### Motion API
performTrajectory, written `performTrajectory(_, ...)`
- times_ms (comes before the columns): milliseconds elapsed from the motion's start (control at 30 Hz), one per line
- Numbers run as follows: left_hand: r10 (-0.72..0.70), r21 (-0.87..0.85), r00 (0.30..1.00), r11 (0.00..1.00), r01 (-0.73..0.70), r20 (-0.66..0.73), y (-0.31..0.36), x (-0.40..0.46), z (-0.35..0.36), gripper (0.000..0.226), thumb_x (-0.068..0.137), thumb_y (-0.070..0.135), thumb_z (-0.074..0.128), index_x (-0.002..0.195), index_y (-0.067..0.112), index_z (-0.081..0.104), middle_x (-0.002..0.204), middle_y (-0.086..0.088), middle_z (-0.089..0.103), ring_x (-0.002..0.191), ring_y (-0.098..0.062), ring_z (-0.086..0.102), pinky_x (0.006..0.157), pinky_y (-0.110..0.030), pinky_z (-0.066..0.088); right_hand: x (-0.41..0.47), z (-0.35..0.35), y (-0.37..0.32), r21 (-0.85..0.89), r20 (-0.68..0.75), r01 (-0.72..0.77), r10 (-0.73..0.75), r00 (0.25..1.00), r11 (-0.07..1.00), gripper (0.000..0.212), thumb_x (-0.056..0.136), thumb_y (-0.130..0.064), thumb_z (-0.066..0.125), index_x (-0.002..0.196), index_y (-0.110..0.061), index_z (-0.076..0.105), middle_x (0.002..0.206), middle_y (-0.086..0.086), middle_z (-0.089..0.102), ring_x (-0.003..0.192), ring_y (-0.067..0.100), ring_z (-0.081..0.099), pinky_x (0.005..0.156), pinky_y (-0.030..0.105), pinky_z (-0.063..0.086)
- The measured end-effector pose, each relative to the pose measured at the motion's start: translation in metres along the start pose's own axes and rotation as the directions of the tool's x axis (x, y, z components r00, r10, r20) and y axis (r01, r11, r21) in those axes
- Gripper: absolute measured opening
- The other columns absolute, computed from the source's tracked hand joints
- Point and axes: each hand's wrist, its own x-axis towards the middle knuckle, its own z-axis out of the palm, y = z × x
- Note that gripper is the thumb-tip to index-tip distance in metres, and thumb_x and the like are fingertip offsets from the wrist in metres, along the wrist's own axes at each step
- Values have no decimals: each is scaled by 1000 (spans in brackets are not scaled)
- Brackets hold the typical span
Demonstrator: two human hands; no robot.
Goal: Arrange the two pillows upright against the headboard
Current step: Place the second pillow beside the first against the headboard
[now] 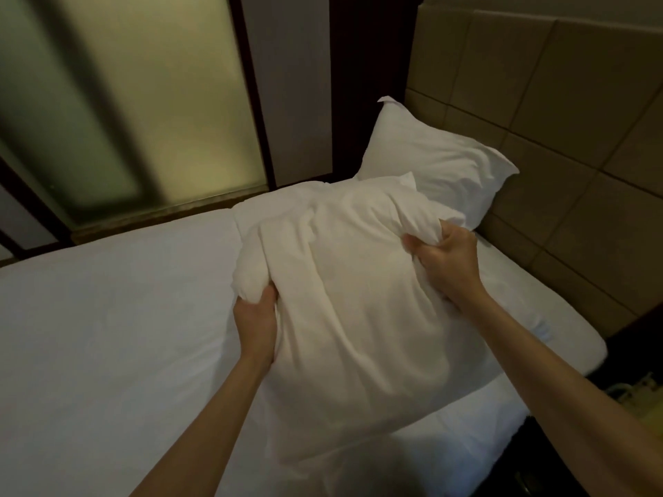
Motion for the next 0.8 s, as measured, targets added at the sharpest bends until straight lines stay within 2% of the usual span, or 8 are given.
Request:
performTrajectory(133,23,-27,1000,999,-23,-15,0,-11,55,48,85,39,60,127,18,56,114,3,64,103,-15,60,87,-30,47,39,-35,26,-25,41,76,-75,996,997,35,79,-15,73,60,6,53,54,4,51,51,11,45,47,30,34)
performTrajectory(300,30,-63,998,997,-34,-62,-2,-31,155,36,89,37,57,122,23,56,107,8,64,102,-13,59,85,-25,47,114,-91,64,-54,109,243,-236,966,969,38,82,-16,72,58,8,54,54,13,54,49,25,46,47,42,41)
performTrajectory(367,3,-65,998,998,-7,-71,-1,-41,203,41,91,38,54,126,17,56,115,1,64,105,-16,60,91,-31,48,151,-119,83,-71,142,312,-300,943,947,39,82,-17,71,56,5,53,51,15,54,46,29,46,45,39,40)
performTrajectory(433,-20,-62,998,998,16,-65,-2,-46,250,45,92,41,51,129,15,55,118,-3,64,107,-19,60,90,-33,48,186,-146,100,-102,169,382,-362,917,919,38,82,-16,71,53,-5,50,47,5,47,42,18,39,43,29,34)
performTrajectory(500,-41,-38,999,998,40,-31,-3,-49,294,51,92,45,48,132,14,52,122,-5,62,111,-21,59,89,-32,47,219,-172,114,-160,193,452,-422,886,877,33,82,-13,71,56,-12,50,46,0,47,41,15,40,43,18,30)
performTrajectory(633,-151,63,984,987,146,97,-6,-51,377,64,96,47,40,148,10,29,149,-10,40,134,-26,42,113,-39,33,275,-217,144,-363,237,572,-520,820,736,25,82,-16,67,68,3,62,54,19,61,48,33,56,47,38,43)
performTrajectory(700,-239,154,954,965,212,183,-9,-50,411,64,97,43,38,148,6,25,151,-14,36,136,-30,39,114,-40,32,296,-235,162,-480,245,602,-561,790,638,29,80,-14,69,60,0,54,50,19,56,43,34,51,44,36,37)
performTrajectory(800,-272,346,917,924,164,291,-6,-49,458,59,99,34,36,149,7,21,154,-16,29,138,-33,34,114,-42,30,319,-261,197,-604,266,585,-556,788,541,27,72,-4,71,58,-4,48,48,17,53,41,33,48,45,28,29)
